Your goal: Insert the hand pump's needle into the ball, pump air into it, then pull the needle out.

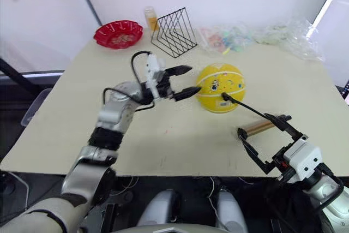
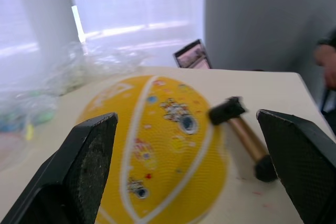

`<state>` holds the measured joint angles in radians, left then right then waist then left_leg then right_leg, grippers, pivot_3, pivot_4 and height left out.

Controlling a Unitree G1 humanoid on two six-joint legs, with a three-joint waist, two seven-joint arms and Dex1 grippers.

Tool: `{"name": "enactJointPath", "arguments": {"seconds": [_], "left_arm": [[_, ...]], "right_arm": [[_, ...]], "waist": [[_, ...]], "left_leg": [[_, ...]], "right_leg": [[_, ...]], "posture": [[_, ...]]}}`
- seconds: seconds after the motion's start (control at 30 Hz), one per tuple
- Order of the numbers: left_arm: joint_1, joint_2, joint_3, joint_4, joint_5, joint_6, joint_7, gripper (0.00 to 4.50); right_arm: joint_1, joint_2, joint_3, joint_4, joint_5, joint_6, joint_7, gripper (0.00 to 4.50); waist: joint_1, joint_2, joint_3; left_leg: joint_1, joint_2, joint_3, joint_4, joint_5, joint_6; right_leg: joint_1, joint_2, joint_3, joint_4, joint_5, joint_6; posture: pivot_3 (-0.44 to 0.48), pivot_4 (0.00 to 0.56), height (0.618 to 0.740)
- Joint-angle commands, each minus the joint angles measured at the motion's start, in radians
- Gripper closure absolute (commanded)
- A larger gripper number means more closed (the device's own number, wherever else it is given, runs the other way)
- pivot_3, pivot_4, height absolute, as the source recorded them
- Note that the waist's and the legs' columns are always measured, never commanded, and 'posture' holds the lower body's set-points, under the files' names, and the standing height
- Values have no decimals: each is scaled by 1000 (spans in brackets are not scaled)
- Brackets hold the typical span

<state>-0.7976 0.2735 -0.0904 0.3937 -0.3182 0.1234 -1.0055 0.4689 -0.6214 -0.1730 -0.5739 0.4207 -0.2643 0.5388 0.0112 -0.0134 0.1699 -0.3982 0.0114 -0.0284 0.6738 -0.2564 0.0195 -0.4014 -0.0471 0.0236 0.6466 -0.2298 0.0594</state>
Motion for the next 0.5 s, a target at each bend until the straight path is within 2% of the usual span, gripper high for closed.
{"name": "enactJointPath", "arguments": {"seconds": [0.03,0.27,0.5], "left_arm": [[-117,-72,-4,127,37,-68,44,0],[-272,-164,8,381,108,-151,136,0],[-322,-195,12,479,151,-189,150,0]], "right_arm": [[-16,24,-5,-99,16,60,-27,33],[-58,52,14,-150,-8,142,-34,33],[-94,69,18,-167,-33,207,-38,33]], "waist": [[1,0,0],[1,-2,1],[0,-2,1]], "left_leg": [[0,0,1,0,0,0],[-1,-1,1,0,0,0],[-1,-1,1,-1,0,0]], "right_leg": [[0,0,2,0,0,0],[0,0,1,-2,1,-1],[0,0,1,-2,1,-1]], "posture": [[0,150,740],[0,150,740],[0,150,740]]}}
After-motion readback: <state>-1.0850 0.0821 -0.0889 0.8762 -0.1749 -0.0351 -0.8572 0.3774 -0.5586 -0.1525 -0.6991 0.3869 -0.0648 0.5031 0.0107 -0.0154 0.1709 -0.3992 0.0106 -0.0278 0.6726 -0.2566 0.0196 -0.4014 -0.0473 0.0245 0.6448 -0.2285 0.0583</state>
